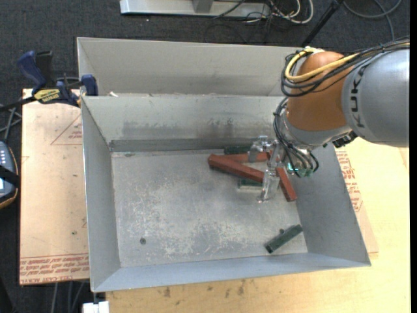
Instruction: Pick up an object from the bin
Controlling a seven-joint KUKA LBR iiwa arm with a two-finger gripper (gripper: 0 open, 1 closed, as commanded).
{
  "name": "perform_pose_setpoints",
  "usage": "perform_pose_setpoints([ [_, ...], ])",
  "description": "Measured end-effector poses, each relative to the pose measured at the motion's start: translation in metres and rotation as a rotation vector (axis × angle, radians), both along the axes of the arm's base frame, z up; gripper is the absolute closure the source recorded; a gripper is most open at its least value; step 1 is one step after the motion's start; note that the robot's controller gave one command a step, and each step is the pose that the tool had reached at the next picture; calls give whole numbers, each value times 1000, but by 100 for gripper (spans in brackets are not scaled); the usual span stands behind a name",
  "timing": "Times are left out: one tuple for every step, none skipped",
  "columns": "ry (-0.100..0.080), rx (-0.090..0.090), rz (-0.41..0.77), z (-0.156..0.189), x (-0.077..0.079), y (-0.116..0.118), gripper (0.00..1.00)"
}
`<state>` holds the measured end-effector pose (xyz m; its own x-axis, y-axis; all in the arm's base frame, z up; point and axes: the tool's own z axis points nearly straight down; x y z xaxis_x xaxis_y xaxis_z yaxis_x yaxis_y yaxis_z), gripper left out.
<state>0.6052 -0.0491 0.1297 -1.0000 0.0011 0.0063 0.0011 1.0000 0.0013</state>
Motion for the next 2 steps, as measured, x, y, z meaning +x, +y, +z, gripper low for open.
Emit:
perform_pose_setpoints([
  [-8, -1, 1, 4, 2, 0, 0],
  [-14, -1, -140, -37, 16, 13, 0],
])
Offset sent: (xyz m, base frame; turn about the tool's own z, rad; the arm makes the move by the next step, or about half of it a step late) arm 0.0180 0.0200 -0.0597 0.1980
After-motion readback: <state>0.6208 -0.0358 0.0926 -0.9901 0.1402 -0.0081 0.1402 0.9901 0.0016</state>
